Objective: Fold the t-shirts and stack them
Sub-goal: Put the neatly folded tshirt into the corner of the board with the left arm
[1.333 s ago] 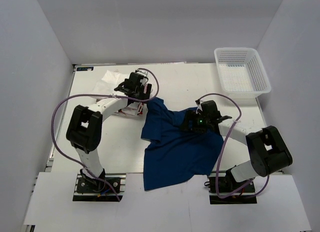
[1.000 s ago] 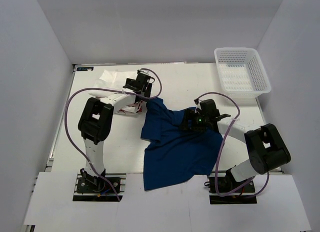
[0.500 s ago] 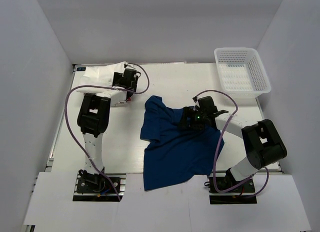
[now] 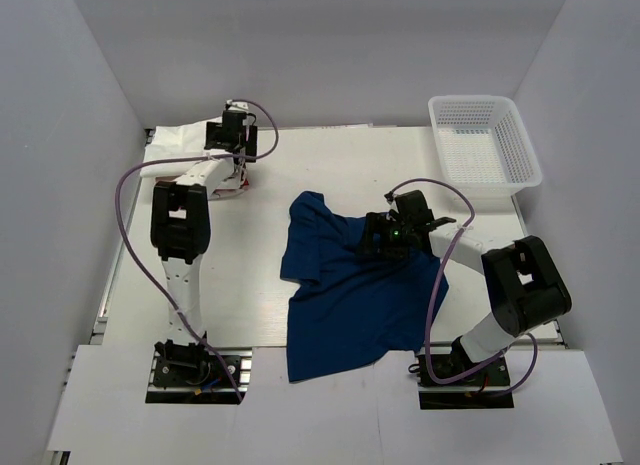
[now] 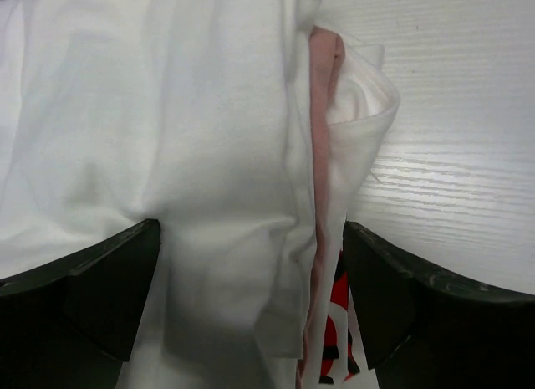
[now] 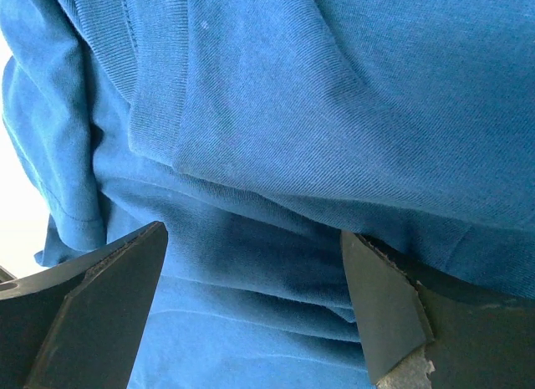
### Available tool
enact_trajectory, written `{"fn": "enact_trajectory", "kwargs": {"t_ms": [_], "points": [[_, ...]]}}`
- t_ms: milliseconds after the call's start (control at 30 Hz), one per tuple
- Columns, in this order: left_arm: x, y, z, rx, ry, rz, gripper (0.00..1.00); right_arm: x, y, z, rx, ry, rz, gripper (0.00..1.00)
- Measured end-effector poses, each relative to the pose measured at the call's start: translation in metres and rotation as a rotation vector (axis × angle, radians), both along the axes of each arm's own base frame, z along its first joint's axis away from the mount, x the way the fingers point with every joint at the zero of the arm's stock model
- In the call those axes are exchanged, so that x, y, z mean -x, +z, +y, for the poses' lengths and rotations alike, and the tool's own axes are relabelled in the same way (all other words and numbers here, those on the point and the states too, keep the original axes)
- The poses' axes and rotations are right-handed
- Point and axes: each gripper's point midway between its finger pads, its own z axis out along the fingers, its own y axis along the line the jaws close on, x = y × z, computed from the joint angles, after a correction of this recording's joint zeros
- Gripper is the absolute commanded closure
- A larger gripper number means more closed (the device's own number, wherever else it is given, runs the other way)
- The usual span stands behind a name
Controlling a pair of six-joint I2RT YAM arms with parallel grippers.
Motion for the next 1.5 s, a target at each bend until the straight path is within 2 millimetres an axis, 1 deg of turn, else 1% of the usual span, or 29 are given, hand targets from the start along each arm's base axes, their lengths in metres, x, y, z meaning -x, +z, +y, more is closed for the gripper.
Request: {"fn": "enact_trajectory", "kwargs": {"t_ms": [67, 133, 233, 333, 400, 433, 500, 567, 667, 767, 833, 867, 900, 1000, 1033, 1067, 1100, 1133, 1200, 1267, 1367, 1433, 1500], "points": [[0.002, 0.009, 0.000, 0.041, 0.025, 0.000, 0.00, 0.000, 0.000, 0.000, -0.001, 0.005, -0.001, 0.10], [0.011, 0.017, 0.000, 0.085, 0.060, 0.007, 0.00, 0.001, 0.000, 0.000, -0.002, 0.007, -0.006, 0.10], [0.036, 0.036, 0.002, 0.162, 0.134, 0.010, 0.00, 0.005, 0.000, -0.002, -0.006, 0.014, -0.021, 0.10], [0.065, 0.065, 0.006, 0.258, 0.227, -0.027, 0.00, 0.006, 0.000, -0.003, -0.012, 0.021, -0.029, 0.10], [0.081, 0.082, 0.014, 0.334, 0.307, -0.064, 0.00, 0.007, 0.001, -0.002, -0.018, 0.026, -0.029, 0.10], [0.087, 0.086, 0.020, 0.369, 0.349, -0.077, 0.00, 0.007, 0.001, -0.002, -0.021, 0.029, -0.030, 0.10], [0.095, 0.088, 0.032, 0.426, 0.428, -0.088, 0.00, 0.008, 0.001, -0.002, -0.025, 0.032, -0.032, 0.10], [0.102, 0.079, 0.045, 0.477, 0.505, -0.079, 0.00, 0.009, 0.001, -0.002, -0.029, 0.035, -0.036, 0.10], [0.115, 0.049, 0.058, 0.558, 0.586, -0.027, 0.00, 0.010, 0.002, -0.002, -0.029, 0.035, -0.040, 0.10], [0.126, 0.017, 0.063, 0.638, 0.614, 0.023, 0.00, 0.010, 0.001, -0.002, -0.028, 0.035, -0.040, 0.10], [0.131, -0.002, 0.059, 0.689, 0.600, 0.056, 0.03, 0.009, 0.001, -0.003, -0.026, 0.033, -0.040, 0.10], [0.133, -0.009, 0.056, 0.714, 0.586, 0.069, 0.06, 0.009, 0.001, -0.003, -0.025, 0.032, -0.041, 0.10], [0.135, -0.016, 0.054, 0.730, 0.571, 0.079, 0.13, 0.009, 0.001, -0.003, -0.024, 0.030, -0.041, 0.10], [0.138, -0.030, 0.048, 0.750, 0.532, 0.079, 0.20, 0.009, 0.001, -0.003, -0.024, 0.027, -0.040, 0.10], [0.141, -0.036, 0.048, 0.749, 0.523, 0.080, 0.24, 0.009, 0.001, -0.003, -0.024, 0.027, -0.040, 0.10], [0.143, -0.040, 0.048, 0.746, 0.521, 0.081, 0.24, 0.009, 0.001, -0.003, -0.025, 0.026, -0.039, 0.10], [0.145, -0.044, 0.048, 0.740, 0.517, 0.084, 0.27, 0.009, 0.001, -0.003, -0.025, 0.025, -0.038, 0.10], [0.146, -0.047, 0.049, 0.737, 0.514, 0.084, 0.33, 0.008, 0.001, -0.003, -0.025, 0.025, -0.037, 0.10], [0.140, -0.047, 0.052, 0.728, 0.501, 0.071, 0.37, 0.006, 0.001, -0.002, -0.025, 0.024, -0.035, 0.10], [0.126, -0.046, 0.057, 0.715, 0.483, 0.054, 0.41, 0.004, 0.001, 0.000, -0.027, 0.024, -0.036, 0.10], [0.100, -0.050, 0.065, 0.691, 0.444, 0.044, 0.41, 0.002, 0.001, 0.000, -0.025, 0.023, -0.033, 0.10], [0.090, -0.057, 0.068, 0.680, 0.432, 0.056, 0.41, 0.003, 0.001, 0.000, -0.024, 0.021, -0.032, 0.10], [0.078, -0.059, 0.073, 0.675, 0.417, 0.053, 0.41, 0.002, 0.001, 0.000, -0.021, 0.019, -0.029, 0.10]]}}
